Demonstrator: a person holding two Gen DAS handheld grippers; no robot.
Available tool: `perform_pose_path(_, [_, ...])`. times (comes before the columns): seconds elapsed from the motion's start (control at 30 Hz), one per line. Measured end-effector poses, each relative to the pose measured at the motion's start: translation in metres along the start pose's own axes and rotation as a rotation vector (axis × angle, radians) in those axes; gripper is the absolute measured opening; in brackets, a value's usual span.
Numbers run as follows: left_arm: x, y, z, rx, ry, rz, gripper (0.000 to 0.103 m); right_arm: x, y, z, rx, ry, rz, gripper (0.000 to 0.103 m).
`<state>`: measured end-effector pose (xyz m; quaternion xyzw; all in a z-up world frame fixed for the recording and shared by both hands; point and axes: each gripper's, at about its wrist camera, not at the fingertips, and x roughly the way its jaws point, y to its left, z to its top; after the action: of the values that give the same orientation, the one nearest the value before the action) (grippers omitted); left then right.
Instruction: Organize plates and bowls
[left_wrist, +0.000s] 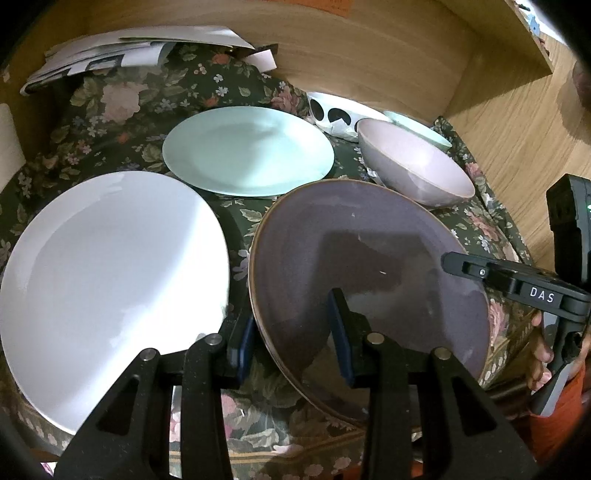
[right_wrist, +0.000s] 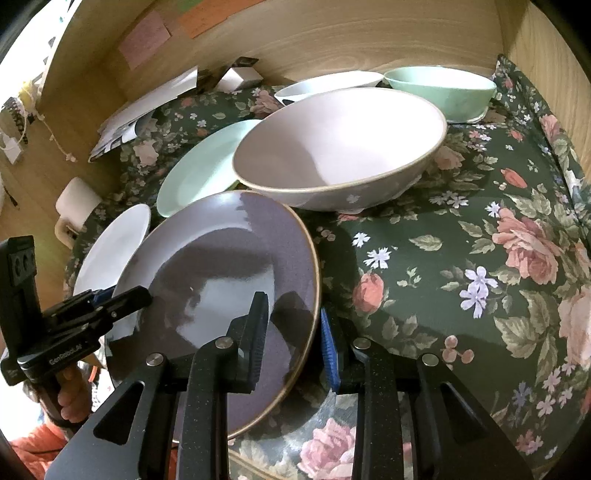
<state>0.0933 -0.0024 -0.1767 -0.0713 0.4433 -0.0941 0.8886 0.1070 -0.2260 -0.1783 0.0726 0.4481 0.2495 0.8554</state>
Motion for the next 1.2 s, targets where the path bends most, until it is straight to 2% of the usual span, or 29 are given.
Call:
perform_pose_path(0.23, [0.003, 0.001, 0.0, 0.003, 0.005, -0.005, 0.037, 0.002, 0.007, -0.002, -0.082, -0.013, -0.067, 0.028])
perform_pose_path(0.43, [0.002, 0.0, -0.001, 0.009, 0.017, 0.003, 0.037, -0.003, 0.008, 0.0, -0.093, -0.027, -0.095, 0.03])
perform_pose_path(0.6, [-0.003, -0.001, -0.003, 0.021, 0.022, 0.016, 0.037, -0.022, 0.016, -0.001, -0.105, -0.085, -0.096, 0.048])
perform_pose_path(0.67, [-0.008, 0.0, -0.004, 0.018, 0.015, 0.016, 0.037, -0.029, 0.021, -0.001, -0.112, -0.11, -0.092, 0.052])
perform_pose_path(0.77, [-0.023, 0.0, -0.004, 0.027, -0.039, 0.029, 0.047, -0.038, 0.03, 0.0, -0.125, -0.139, -0.08, 0.055])
perform_pose_path(0.83, [-0.036, -0.001, -0.004, 0.038, -0.087, 0.048, 0.063, -0.041, 0.036, 0.002, -0.133, -0.151, -0.067, 0.057])
perform_pose_path(0.87, [-0.043, -0.001, -0.004, 0.039, -0.12, 0.063, 0.066, -0.042, 0.04, 0.003, -0.138, -0.158, -0.057, 0.059])
perform_pose_path(0.93, [-0.058, 0.001, -0.003, 0.041, -0.172, 0.093, 0.068, -0.044, 0.048, 0.005, -0.15, -0.173, -0.044, 0.062])
perform_pose_path(1.03, [-0.073, 0.012, -0.001, 0.015, -0.198, 0.1, 0.073, -0.046, 0.06, 0.008, -0.172, -0.193, -0.023, 0.065])
perform_pose_path(1.2, [-0.091, 0.031, -0.001, -0.02, -0.239, 0.15, 0.076, -0.04, 0.08, 0.014, -0.204, -0.196, 0.018, 0.069])
